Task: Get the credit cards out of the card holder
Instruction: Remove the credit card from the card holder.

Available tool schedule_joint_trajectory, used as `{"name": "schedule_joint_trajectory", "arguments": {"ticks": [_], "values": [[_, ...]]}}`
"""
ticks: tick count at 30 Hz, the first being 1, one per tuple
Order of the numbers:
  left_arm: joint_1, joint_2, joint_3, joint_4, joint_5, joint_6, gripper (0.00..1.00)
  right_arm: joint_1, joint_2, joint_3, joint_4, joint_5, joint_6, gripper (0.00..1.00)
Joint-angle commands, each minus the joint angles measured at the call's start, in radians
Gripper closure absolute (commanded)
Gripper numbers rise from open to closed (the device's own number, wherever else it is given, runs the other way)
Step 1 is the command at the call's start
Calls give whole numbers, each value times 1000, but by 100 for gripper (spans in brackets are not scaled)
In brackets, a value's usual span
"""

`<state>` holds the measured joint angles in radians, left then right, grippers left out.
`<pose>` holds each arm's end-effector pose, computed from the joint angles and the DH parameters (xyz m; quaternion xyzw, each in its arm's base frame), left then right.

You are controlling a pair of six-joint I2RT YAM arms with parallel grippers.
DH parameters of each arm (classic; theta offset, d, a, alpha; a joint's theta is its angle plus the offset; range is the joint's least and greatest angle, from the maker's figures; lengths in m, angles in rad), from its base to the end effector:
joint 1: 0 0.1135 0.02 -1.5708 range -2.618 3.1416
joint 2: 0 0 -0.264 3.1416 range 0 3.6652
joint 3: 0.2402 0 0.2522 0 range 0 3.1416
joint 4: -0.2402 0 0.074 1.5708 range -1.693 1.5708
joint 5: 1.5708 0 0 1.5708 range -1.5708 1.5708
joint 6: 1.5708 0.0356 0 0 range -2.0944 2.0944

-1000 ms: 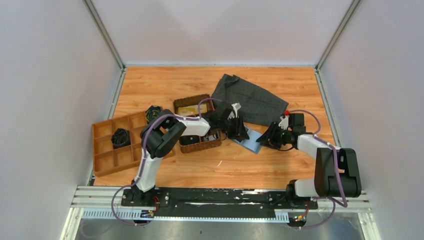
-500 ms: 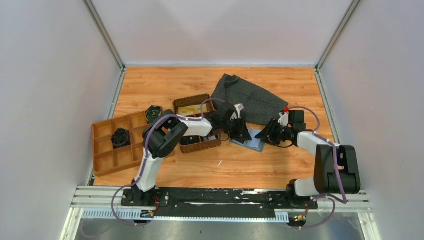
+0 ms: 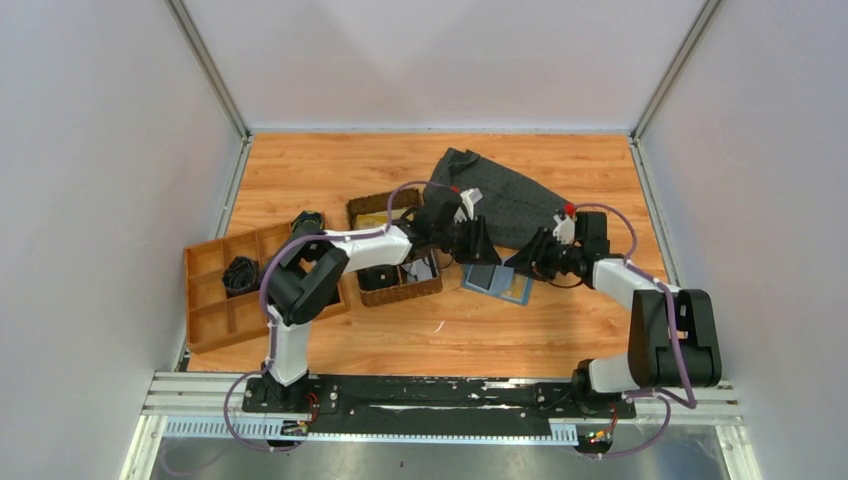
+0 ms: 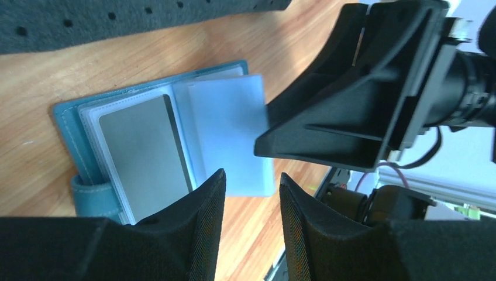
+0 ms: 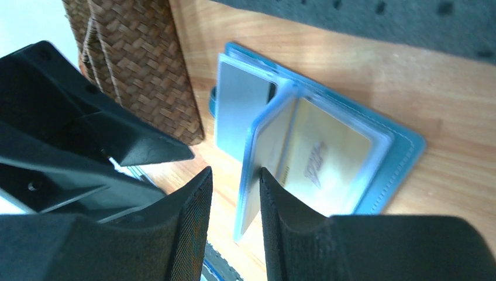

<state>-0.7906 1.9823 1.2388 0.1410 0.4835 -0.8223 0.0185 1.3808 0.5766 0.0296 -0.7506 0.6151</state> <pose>0.2931 -0.3197 0.1740 0.0978 0.8610 -0.4729 0.1598 0.2543 0.0290 0.1680 0.1162 0.8615 0.4334 0.2375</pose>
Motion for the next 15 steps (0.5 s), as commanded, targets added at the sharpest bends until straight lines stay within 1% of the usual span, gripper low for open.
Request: {"name": "schedule_joint_trajectory", "arguments": {"ticks": [1, 2, 4, 6, 8, 11, 15], "values": [[29, -106, 8, -97, -48, 12, 58, 43, 29, 60, 49, -16, 43, 62], [33, -129, 19, -148, -78, 34, 58, 55, 39, 69, 58, -12, 56, 62], [34, -153, 90, -334, -186, 97, 58, 92, 68, 100, 77, 5, 72, 63], [34, -167, 129, -418, -249, 131, 58, 133, 108, 132, 74, 36, 75, 63], [34, -182, 135, -438, -280, 141, 58, 163, 150, 156, 89, 45, 86, 64], [34, -193, 130, -437, -285, 138, 58, 172, 185, 182, 84, 43, 86, 65], [34, -190, 104, -410, -263, 135, 58, 166, 110, 216, -73, 147, -31, 66]]}}
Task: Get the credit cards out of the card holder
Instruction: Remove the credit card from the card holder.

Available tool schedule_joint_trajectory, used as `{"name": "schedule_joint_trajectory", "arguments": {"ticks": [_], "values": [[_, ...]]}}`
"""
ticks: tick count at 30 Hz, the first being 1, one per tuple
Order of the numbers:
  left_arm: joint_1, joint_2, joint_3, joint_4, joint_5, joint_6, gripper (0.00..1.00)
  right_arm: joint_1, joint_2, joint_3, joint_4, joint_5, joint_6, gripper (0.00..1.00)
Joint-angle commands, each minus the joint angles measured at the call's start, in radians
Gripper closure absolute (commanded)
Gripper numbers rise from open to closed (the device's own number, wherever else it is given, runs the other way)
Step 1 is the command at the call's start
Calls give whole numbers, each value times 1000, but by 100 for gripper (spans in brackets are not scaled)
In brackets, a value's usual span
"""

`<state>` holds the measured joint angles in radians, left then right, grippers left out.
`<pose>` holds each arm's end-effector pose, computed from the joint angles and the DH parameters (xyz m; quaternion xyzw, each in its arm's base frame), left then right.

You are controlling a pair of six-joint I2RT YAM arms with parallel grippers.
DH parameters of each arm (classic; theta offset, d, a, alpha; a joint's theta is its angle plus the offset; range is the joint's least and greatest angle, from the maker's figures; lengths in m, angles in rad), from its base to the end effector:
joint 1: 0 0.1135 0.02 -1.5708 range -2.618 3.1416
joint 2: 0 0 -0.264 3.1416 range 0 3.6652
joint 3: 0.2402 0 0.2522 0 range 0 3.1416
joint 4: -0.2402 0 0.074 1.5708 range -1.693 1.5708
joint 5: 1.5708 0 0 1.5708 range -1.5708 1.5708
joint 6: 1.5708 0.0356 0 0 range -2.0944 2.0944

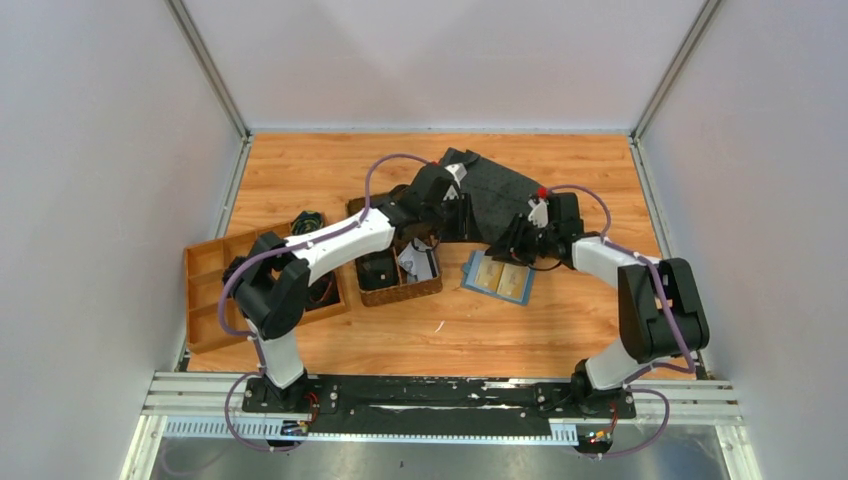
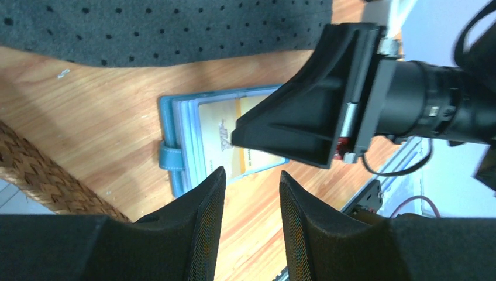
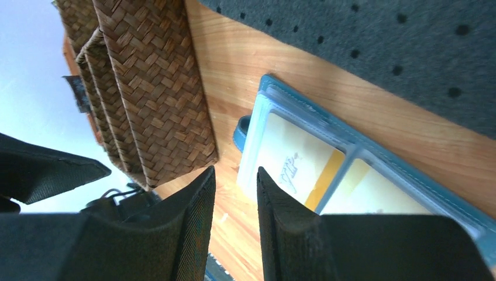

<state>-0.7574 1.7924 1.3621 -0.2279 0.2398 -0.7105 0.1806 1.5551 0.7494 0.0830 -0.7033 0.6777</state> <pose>0.2933 -0.2889 0.2570 0.0736 0.8898 -0.3728 0.2529 0.2956 0.0774 0.1754 0.0731 0.8642 0.4462 0.2206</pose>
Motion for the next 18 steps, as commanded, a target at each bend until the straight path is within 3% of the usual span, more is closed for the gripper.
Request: {"name": "schedule_joint_trajectory", "arguments": {"ticks": [1, 5, 7, 11, 14, 18], "values": [[1, 8, -26, -22, 5, 26, 58, -2, -87, 41, -153, 122, -117, 65], [-14, 57, -7, 8, 76, 31, 59, -52, -132, -11, -176, 127, -139, 65], [-21, 95, 1, 23, 84, 23, 65, -67, -121, -45, -157, 101, -129, 72], [-23, 178, 10, 48, 126, 8, 74, -82, -90, -143, 7, 3, -23, 78], [-25, 202, -3, 77, 130, 2, 76, -94, -67, -198, 121, -42, 46, 77], [-25, 238, -6, 93, 136, 10, 76, -95, -46, -199, 108, -40, 24, 73]]}}
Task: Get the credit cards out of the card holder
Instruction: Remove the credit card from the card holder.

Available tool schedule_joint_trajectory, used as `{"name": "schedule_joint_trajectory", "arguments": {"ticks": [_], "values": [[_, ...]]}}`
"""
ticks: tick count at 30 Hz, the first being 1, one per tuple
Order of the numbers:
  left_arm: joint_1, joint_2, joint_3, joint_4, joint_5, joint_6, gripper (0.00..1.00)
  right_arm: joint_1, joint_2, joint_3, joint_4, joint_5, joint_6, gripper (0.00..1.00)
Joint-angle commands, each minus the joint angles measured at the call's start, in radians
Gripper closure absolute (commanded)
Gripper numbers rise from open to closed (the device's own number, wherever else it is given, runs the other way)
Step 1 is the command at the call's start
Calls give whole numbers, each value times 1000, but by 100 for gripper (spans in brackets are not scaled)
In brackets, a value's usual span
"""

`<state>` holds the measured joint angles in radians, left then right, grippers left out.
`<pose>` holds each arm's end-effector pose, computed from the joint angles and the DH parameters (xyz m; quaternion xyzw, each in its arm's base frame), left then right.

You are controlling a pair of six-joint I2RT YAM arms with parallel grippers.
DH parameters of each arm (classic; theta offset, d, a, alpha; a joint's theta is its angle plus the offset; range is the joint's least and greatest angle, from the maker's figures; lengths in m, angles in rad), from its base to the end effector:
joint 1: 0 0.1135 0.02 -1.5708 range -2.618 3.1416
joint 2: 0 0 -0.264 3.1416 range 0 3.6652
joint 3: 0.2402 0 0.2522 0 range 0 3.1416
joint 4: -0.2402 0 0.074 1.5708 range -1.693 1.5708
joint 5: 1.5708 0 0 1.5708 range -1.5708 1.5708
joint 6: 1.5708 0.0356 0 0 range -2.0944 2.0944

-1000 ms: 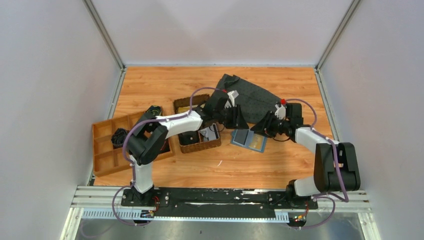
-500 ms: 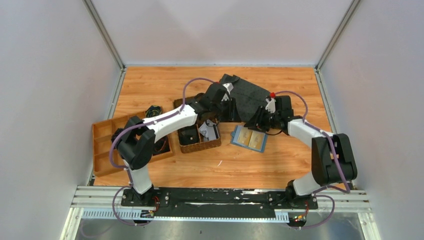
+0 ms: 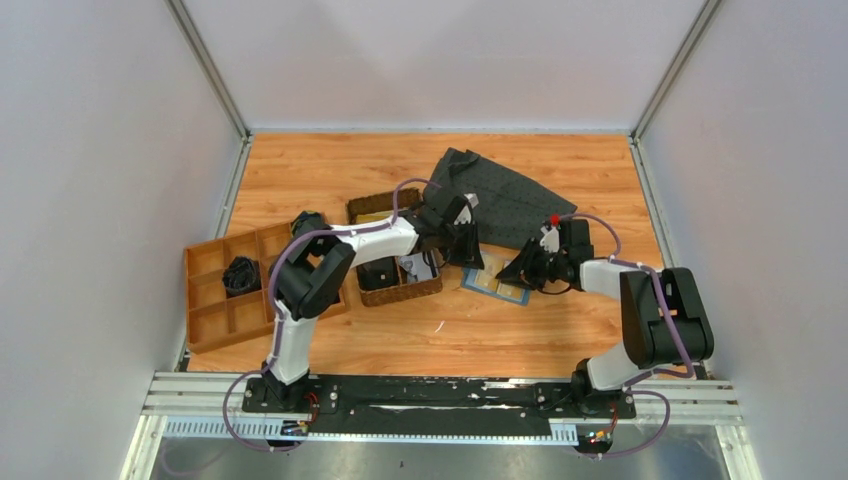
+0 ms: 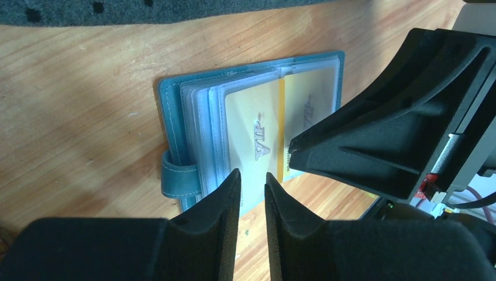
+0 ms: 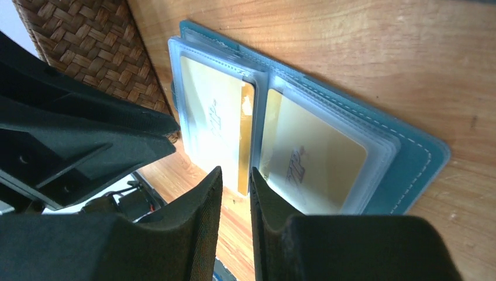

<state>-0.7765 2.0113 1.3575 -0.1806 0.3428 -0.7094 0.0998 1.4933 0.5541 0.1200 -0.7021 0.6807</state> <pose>0.3024 -0.3139 0.1713 0.0922 0.9167 -0.3571 0.1536 0.2581 0.0489 0.1405 0.1292 0.8730 0.4269 0.1970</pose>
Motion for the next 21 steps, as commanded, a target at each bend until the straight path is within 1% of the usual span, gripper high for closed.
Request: {"name": "schedule_joint_trajectory", "arguments": {"ticks": [1, 5, 11, 21], "values": [[-6, 39, 6, 39, 38, 10, 76, -14, 19, -3, 67, -37, 16, 73], [-6, 90, 3, 45, 49, 2, 76, -14, 20, -5, 52, -21, 4, 73], [-6, 90, -25, 60, 39, -7, 76, -15, -3, -27, 35, 26, -15, 71], [-6, 103, -20, 49, 33, 5, 76, -18, 34, -34, 41, 56, -30, 70]]}}
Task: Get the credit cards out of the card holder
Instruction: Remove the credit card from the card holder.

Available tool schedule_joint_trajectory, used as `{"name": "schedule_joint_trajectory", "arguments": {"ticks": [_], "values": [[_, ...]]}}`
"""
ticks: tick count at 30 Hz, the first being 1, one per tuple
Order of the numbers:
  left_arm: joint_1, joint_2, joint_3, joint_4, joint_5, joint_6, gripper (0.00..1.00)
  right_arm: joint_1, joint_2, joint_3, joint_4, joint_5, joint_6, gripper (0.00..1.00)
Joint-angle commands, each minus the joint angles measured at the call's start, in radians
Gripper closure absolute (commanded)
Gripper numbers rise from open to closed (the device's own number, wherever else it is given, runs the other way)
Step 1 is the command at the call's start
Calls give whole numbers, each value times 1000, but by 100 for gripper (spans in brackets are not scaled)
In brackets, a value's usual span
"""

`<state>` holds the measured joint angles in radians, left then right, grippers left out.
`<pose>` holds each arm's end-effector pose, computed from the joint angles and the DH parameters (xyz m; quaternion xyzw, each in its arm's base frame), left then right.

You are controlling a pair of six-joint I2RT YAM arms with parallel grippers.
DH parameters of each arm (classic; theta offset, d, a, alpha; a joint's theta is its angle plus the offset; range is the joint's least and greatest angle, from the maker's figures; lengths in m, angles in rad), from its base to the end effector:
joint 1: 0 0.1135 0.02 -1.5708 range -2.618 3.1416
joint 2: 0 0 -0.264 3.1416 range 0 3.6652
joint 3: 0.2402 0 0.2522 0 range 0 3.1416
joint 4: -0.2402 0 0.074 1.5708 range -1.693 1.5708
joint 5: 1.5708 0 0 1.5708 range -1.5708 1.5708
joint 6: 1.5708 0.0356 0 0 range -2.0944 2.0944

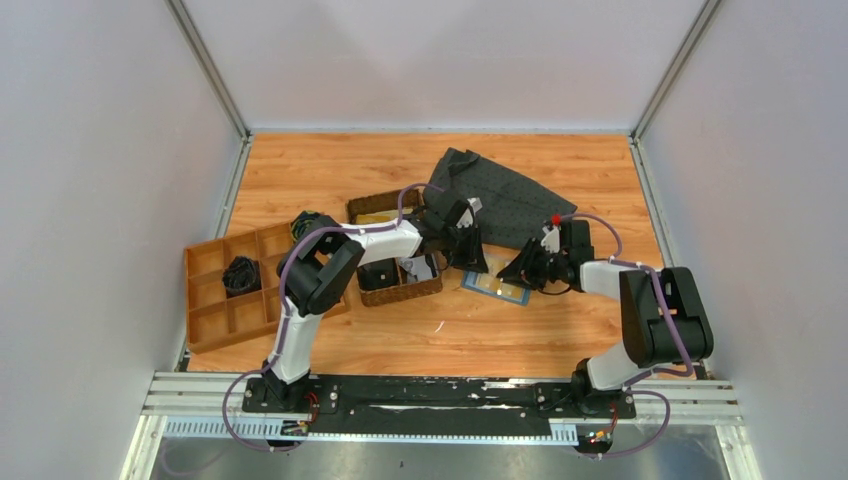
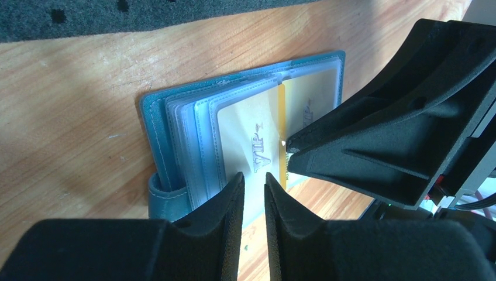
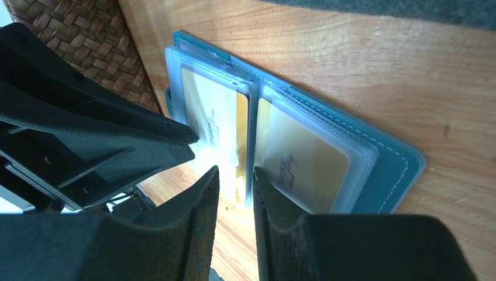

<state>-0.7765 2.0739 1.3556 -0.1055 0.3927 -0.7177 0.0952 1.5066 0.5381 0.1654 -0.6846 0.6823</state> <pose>0.3071 -0.3208 0.1503 0.0980 0.9107 -0.3764 0.1391 0.2585 0.0473 0.1360 0.1324 0.8724 0.4217 0.2085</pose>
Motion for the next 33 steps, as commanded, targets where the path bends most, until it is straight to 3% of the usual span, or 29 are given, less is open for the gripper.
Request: {"name": "schedule_joint_trajectory", "arguments": {"ticks": [1, 10, 21, 33], "values": [[-6, 47, -14, -34, -16, 16, 76, -14, 28, -18, -5, 42, -36, 70], [-6, 63, -7, -23, -9, 7, 76, -15, 148, -39, 140, -38, 42, 72], [-6, 78, -10, -16, 0, 5, 77, -26, 97, -92, 188, -26, 73, 100], [-4, 15, -43, 10, -6, -13, 70, -87, 63, -141, 215, -65, 58, 100]]}}
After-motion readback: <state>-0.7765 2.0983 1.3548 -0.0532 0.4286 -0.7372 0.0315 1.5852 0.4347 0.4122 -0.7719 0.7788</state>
